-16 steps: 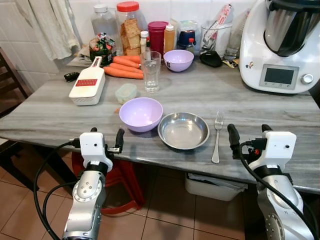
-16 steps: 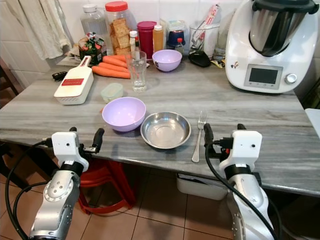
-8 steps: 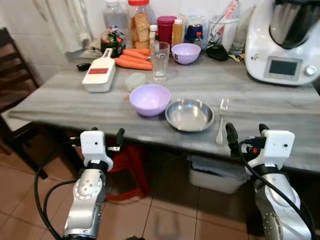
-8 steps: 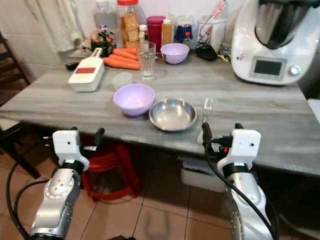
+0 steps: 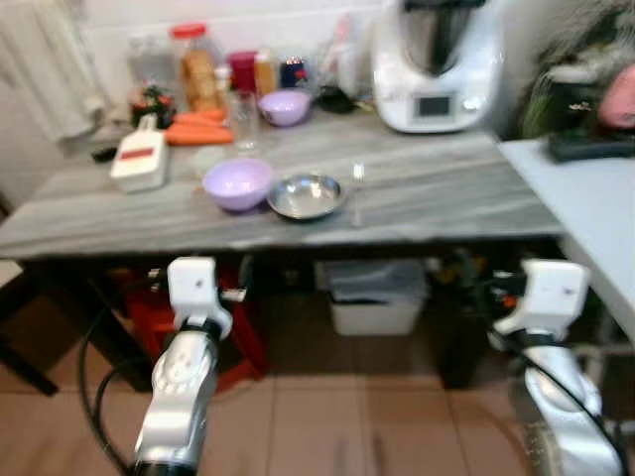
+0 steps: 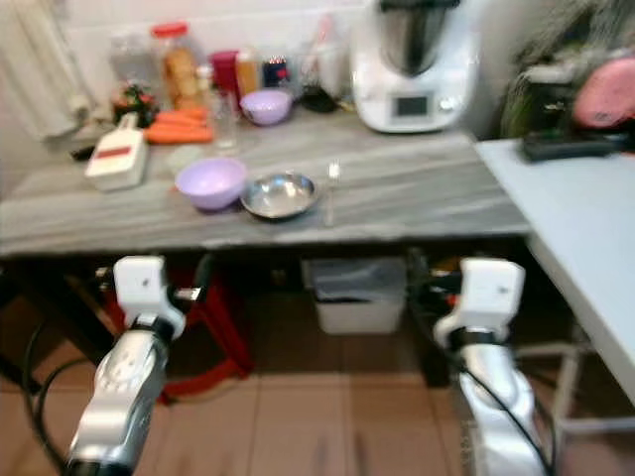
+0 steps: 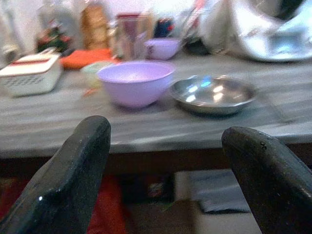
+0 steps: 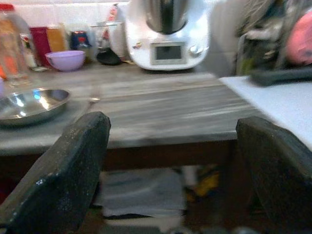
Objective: Setting the table
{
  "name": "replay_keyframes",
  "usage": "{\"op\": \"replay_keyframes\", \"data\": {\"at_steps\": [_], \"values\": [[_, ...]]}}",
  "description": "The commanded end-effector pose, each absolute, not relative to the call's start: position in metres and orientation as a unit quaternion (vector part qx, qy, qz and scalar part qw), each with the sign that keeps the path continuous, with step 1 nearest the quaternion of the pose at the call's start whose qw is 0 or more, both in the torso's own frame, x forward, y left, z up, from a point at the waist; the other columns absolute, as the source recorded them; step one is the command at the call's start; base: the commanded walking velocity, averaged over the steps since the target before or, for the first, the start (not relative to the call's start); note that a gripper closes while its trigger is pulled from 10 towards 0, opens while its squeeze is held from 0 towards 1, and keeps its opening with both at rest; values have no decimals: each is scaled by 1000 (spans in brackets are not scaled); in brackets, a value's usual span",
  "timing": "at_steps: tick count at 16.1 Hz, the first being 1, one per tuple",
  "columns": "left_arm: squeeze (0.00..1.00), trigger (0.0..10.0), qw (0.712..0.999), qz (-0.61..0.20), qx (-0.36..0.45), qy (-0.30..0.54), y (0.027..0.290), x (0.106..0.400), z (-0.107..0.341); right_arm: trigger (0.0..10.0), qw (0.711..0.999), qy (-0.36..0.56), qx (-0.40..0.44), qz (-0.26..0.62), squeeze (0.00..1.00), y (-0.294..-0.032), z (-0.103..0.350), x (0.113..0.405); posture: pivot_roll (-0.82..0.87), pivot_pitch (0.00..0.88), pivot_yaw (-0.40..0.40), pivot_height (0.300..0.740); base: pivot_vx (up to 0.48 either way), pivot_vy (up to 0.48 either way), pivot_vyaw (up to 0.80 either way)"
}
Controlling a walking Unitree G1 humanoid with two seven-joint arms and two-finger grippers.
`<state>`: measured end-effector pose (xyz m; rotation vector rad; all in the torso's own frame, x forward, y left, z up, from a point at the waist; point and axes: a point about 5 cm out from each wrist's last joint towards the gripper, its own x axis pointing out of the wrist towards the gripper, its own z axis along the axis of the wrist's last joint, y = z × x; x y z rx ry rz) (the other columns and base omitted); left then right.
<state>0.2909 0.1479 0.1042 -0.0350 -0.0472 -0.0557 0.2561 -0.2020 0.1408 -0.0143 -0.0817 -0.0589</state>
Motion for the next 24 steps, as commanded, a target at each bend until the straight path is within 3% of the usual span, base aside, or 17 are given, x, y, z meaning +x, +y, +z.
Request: {"op": "replay_keyframes", "data": {"at_steps": [1, 12, 24], "values": [[0, 10000, 1000, -17, -10, -13, 157, 288, 99, 10000, 999, -52, 7, -2, 0, -190, 145, 259, -99, 0, 64, 740, -292, 0, 0], [0, 10000, 997, -62, -7, -40, 148, 291, 105, 10000, 999, -44, 20, 9, 0, -186, 143, 260, -93, 0, 67, 740, 0, 0, 0], [0, 10000, 997, -74, -10, -36, 144, 291, 103, 10000, 999, -44, 19, -5, 0, -191, 142, 257, -95, 0, 71, 740, 0, -303, 0]]}}
